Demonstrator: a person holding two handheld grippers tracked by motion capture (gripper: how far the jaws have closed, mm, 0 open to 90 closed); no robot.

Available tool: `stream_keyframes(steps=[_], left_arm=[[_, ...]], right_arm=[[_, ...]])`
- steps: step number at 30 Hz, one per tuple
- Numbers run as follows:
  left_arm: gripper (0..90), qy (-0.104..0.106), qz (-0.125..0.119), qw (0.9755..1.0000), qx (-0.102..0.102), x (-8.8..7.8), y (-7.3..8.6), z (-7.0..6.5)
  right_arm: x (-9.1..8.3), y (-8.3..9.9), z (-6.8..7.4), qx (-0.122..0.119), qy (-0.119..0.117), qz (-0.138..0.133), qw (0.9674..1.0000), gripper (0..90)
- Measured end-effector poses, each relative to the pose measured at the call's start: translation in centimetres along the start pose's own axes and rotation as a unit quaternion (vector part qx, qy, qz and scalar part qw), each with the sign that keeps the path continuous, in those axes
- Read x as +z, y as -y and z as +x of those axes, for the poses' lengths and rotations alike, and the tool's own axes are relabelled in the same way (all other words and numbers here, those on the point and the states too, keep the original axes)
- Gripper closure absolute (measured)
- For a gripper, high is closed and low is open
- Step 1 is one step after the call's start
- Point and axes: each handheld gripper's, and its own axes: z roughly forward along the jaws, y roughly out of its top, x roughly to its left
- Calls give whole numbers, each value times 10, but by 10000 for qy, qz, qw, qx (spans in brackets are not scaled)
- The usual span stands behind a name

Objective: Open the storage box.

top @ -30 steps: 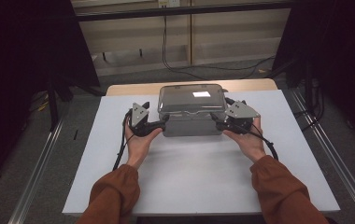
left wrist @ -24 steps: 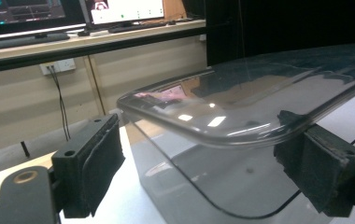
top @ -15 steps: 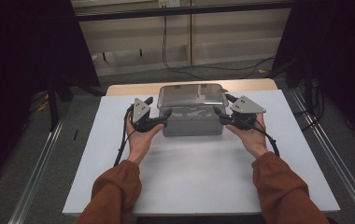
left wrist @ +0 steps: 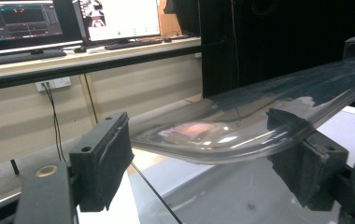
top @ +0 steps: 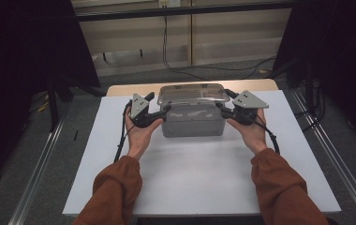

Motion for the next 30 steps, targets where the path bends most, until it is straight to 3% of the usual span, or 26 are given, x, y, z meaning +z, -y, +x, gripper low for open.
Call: stream_keyframes(steps=[11, 20, 27, 30], left_arm=[[299, 148, 45, 9995, 259, 7, -6, 1], [380, 65, 5, 9998, 176, 8, -9, 8], [430, 213, -237, 9995, 19, 10, -7, 12], [446, 204, -200, 9995, 117, 12, -7, 13]], right_arm=[[0, -1, -5, 107, -29, -126, 9999, 505], [2, -7, -10, 123, -73, -146, 9998, 535], [4, -8, -12, 259, -84, -199, 9994, 531], [5, -8, -14, 364, -96, -244, 9990, 519]])
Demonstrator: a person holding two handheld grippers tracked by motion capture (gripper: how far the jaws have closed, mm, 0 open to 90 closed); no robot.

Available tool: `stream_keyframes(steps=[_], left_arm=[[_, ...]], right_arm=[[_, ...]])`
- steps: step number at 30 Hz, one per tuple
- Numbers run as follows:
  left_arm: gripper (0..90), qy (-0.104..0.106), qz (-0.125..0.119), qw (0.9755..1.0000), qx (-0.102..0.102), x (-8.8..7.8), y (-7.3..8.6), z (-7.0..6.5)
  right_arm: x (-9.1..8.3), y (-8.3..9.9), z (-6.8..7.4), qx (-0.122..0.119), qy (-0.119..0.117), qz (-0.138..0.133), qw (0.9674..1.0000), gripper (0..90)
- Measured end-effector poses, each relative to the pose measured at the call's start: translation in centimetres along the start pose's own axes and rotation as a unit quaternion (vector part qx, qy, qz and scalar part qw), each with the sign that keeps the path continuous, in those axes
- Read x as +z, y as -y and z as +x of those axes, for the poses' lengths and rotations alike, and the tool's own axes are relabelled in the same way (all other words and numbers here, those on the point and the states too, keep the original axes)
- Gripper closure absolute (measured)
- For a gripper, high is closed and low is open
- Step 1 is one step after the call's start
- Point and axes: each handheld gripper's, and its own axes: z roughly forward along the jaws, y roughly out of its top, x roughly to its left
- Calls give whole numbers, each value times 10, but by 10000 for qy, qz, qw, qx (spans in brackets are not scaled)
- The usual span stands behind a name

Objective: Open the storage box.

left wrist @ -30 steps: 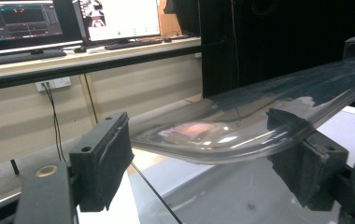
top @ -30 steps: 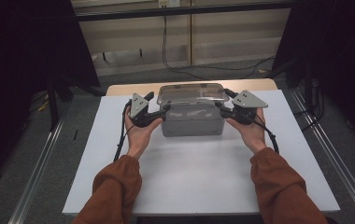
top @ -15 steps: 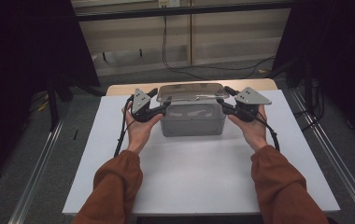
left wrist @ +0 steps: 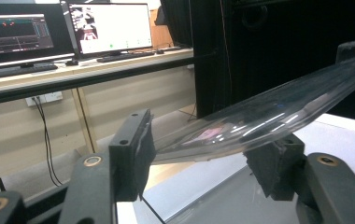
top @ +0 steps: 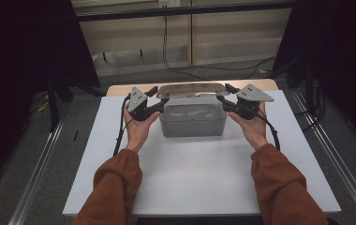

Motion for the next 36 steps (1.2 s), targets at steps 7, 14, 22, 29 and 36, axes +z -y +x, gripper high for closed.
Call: stream_keyframes(steps=[7, 14, 22, 29, 36], left_arm=[[491, -26, -13, 10000, 44, 4, -1, 0], [487, -41, 12, 10000, 5, 9, -4, 0], [517, -81, 28, 9999, 78, 11, -5, 4], [540, -124, 15, 9999, 49, 12, -5, 6], [561, -172, 21, 9998, 70, 14, -7, 9]], right_arm=[[3, -3, -2, -50, -44, 17, 10000, 523], [6, -4, -4, 3, -65, -10, 10000, 518], [11, -5, -8, 36, -46, -2, 10000, 507], [15, -7, -11, 120, -102, 19, 9999, 503], [22, -6, -16, 125, -72, 31, 9999, 497]])
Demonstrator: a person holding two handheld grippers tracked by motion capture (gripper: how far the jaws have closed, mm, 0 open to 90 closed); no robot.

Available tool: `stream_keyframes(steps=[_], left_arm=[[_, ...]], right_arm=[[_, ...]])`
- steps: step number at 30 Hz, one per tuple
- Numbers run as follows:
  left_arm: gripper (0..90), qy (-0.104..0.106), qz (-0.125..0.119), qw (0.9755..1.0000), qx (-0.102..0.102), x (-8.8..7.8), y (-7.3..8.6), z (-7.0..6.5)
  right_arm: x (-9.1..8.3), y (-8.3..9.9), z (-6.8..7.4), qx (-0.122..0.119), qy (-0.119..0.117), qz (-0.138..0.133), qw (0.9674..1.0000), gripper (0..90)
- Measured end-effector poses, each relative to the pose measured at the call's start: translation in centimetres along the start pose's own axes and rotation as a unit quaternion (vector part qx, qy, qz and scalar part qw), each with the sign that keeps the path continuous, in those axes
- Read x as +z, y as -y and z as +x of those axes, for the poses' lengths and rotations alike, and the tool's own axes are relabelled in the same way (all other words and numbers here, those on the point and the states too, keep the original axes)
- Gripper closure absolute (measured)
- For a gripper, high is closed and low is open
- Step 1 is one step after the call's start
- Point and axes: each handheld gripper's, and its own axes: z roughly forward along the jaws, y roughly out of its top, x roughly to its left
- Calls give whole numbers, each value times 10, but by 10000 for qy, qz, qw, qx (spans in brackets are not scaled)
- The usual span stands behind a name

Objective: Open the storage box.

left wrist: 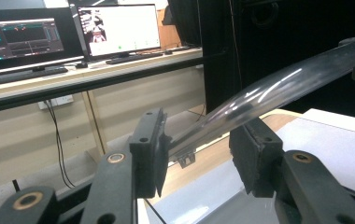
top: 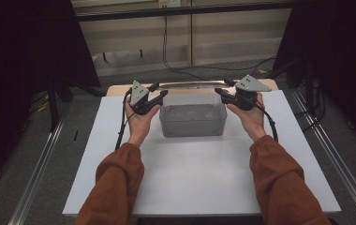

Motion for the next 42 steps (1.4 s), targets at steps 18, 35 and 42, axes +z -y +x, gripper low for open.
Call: stream_keyframes(steps=[18, 35, 42], left_arm=[[603, -78, 17, 10000, 57, 7, -5, 4], [603, -135, 140, 9998, 56, 17, -4, 9], [566, -178, 201, 9996, 8, 21, -3, 15]], right_arm=[[10, 1, -10, 5, 107, 23, 9999, 513], [22, 8, -17, -5, 67, 121, 9999, 589], [25, 7, -20, 19, 39, 110, 9999, 600]])
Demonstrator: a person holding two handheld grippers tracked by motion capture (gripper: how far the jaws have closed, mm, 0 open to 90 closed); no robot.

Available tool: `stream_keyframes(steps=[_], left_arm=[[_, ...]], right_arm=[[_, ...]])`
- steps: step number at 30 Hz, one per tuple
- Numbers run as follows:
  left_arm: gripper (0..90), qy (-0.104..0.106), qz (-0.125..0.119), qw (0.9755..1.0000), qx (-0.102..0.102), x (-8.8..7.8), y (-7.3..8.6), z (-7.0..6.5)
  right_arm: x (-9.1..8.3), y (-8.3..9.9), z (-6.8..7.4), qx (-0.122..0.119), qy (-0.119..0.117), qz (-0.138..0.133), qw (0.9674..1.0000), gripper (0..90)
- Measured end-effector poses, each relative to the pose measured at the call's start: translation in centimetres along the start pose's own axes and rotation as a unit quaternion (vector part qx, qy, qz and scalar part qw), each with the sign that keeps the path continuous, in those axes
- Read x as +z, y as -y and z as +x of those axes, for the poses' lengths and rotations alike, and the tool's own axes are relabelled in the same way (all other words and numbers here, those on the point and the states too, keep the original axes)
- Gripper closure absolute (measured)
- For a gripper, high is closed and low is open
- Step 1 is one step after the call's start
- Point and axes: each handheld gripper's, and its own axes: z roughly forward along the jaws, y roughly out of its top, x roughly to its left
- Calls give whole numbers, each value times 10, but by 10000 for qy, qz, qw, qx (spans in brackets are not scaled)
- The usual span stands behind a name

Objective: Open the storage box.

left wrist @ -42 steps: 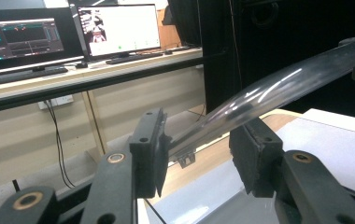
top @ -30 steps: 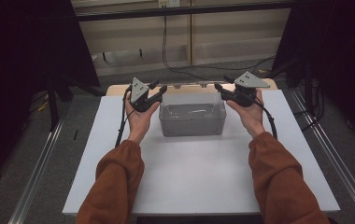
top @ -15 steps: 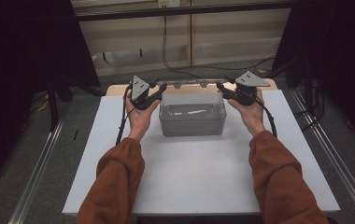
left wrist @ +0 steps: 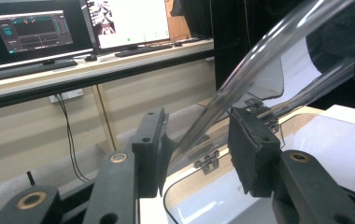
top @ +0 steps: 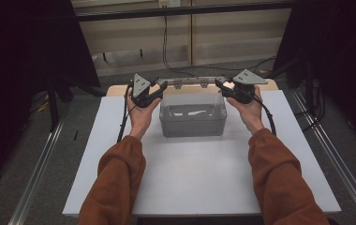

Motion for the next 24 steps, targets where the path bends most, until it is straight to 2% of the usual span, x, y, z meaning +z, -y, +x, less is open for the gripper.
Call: stream_keyframes(steps=[7, 12, 21, 24], left_arm=[[563, 18, 30, 10000, 14, 5, 0, 3], [616, 91, 61, 9999, 41, 9, 2, 5], [616, 64, 78, 9999, -113, 16, 4, 8], [632, 74, 117, 9999, -48, 17, 4, 9]], right_arm=[[2, 1, -3, 62, 27, -38, 10000, 612], [4, 4, -6, 88, 56, -49, 9999, 630], [10, 3, -8, 68, 75, -20, 9999, 597], [13, 4, -9, 76, 65, 9, 9999, 603]])
